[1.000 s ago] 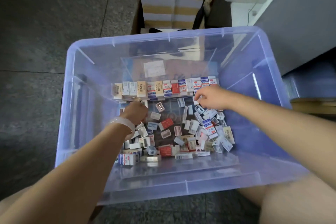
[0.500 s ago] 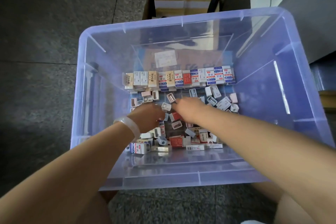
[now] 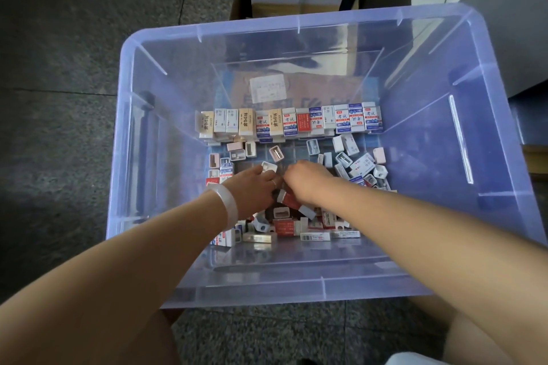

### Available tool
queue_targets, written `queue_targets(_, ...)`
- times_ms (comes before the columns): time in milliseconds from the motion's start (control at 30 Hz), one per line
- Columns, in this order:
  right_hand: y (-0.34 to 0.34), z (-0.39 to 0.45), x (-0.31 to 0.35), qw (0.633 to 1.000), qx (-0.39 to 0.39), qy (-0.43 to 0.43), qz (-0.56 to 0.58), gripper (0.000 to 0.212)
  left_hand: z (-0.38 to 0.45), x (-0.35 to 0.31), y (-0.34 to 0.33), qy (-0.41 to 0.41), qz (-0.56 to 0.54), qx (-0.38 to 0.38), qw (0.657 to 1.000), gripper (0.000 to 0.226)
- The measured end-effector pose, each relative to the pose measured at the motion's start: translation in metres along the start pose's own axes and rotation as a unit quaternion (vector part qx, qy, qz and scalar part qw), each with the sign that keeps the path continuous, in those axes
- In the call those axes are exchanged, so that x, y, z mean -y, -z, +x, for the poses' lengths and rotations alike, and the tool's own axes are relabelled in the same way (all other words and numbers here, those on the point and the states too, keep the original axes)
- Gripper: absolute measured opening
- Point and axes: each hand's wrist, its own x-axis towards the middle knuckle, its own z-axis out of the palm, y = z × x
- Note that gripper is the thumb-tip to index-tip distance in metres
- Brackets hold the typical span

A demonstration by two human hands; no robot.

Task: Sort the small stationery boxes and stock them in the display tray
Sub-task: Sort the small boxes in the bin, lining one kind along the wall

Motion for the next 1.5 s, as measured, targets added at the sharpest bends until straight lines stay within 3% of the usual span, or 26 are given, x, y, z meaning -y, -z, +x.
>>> queue_targets(167, -0.004, -0.006, 0.003, 0.999, -0.022, 0.011, 0.048, 0.036, -0.001, -0.001, 0.003, -0.028, 0.010, -0.009, 1.000, 0.029)
queue_targets(333, -0.002, -0.002, 0.014, 1.000, -0.012, 0.004, -0.011, 0.040, 0.001, -0.009, 0.000, -0.051, -0.016, 0.044, 0.998, 0.027)
queue_targets(567, -0.006, 0.002, 0.016, 0.997, -0.012, 0.011, -0.070, 0.050, 0.001, -0.008, -0.009, -0.014, -0.038, 0.039, 0.998, 0.036)
queue_targets(867, -0.002, -0.003, -0.006, 0.986, -0.071, 0.091, -0.120, 0.047, 0.000, -0.006, 0.003, 0.003, -0.038, 0.031, 0.999, 0.038)
queue_targets(1033, -0.005, -0.005, -0.009, 0.995, -0.034, 0.079, -0.042, 0.031, -0.002, -0.003, 0.000, 0.025, -0.118, 0.035, 0.992, 0.041)
queue_targets(1133, 0.008, -0.014, -0.013, 0.988, -0.002, 0.073, 0.132, 0.013, 0.002, -0.001, -0.002, 0.043, -0.159, 0.022, 0.986, 0.036)
queue_targets(1233, 0.020, -0.024, -0.008, 0.964, 0.089, 0.117, 0.223, 0.013, -0.001, 0.004, -0.005, 0.077, -0.218, 0.007, 0.973, 0.032)
queue_targets(1333, 0.012, -0.023, 0.005, 0.958, 0.166, 0.135, 0.193, 0.020, -0.002, 0.004, -0.009, 0.096, -0.247, 0.018, 0.964, 0.034)
queue_targets(1500, 0.001, -0.023, 0.019, 0.973, 0.158, 0.147, 0.086, 0.029, 0.001, 0.005, -0.010, 0.110, -0.290, 0.031, 0.950, 0.029)
